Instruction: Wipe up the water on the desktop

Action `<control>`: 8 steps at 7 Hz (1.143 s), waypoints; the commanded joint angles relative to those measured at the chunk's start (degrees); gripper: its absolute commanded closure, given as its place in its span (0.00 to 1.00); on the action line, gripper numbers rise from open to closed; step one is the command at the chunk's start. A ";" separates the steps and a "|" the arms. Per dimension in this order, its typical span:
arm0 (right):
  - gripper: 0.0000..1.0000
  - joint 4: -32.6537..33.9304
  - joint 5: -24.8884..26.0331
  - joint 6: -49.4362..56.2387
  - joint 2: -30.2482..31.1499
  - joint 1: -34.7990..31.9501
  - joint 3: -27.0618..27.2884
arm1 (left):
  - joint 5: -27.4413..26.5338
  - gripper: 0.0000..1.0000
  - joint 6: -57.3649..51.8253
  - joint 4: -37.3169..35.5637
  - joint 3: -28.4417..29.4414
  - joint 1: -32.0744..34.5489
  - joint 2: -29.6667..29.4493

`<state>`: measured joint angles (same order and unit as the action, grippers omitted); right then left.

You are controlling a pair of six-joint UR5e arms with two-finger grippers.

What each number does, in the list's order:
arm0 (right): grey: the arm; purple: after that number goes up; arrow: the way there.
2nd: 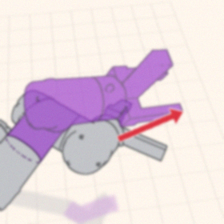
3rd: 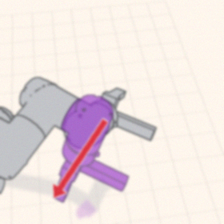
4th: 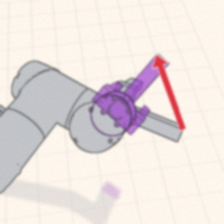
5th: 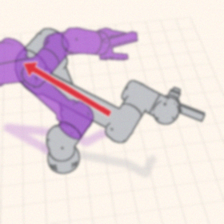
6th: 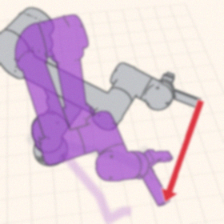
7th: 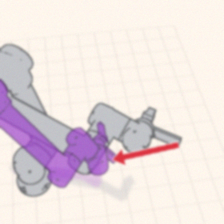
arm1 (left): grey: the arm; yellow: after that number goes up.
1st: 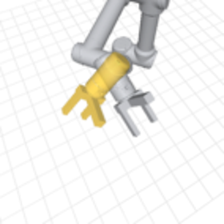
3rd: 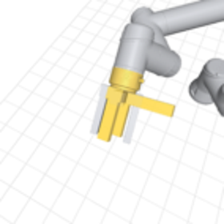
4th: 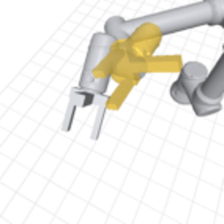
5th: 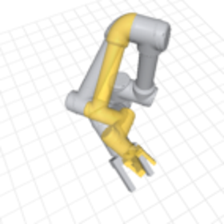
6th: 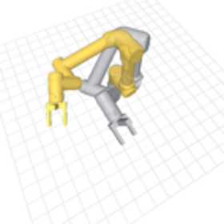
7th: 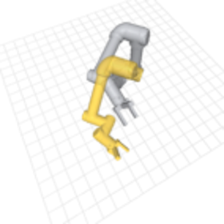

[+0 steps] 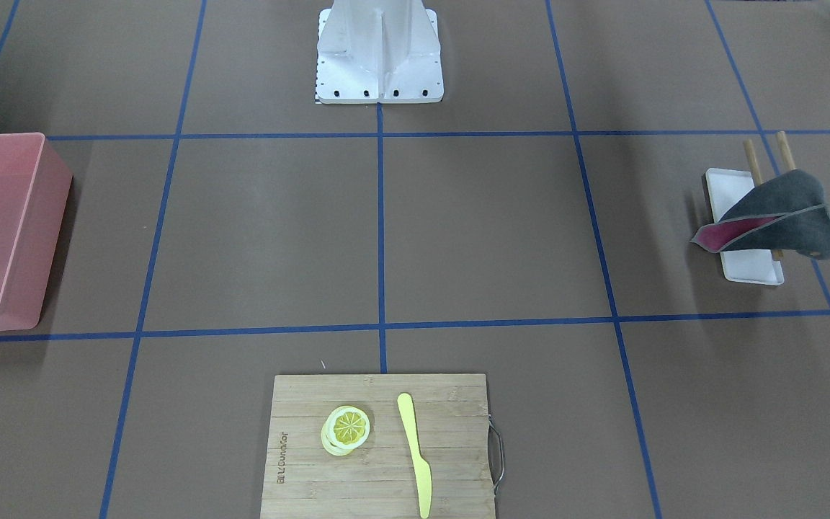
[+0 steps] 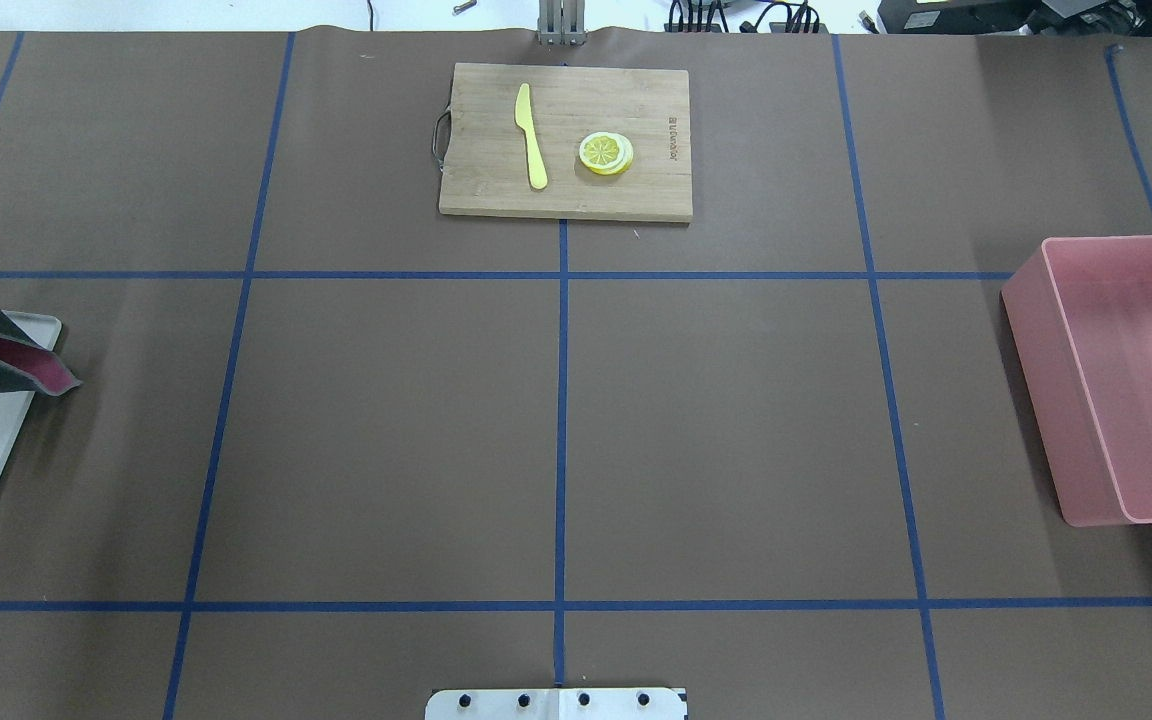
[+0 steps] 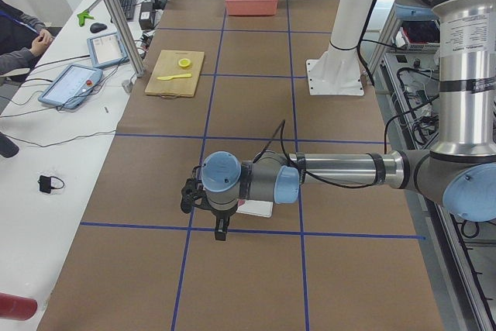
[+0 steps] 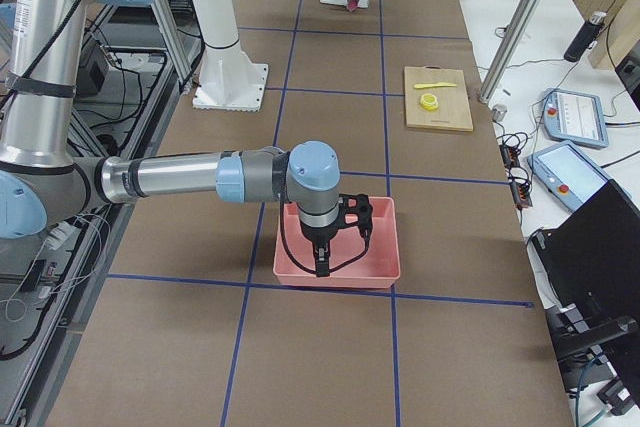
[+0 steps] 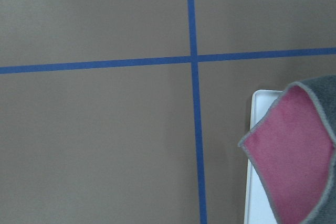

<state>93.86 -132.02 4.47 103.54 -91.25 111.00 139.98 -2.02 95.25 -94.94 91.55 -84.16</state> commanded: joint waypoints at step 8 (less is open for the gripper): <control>0.00 0.01 -0.25 0.45 -0.26 0.02 -0.09 | 5.13 0.02 33.13 27.29 0.11 -8.10 0.12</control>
<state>93.87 -132.27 4.89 103.24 -91.23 110.94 144.35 20.83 116.25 -94.89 87.15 -86.24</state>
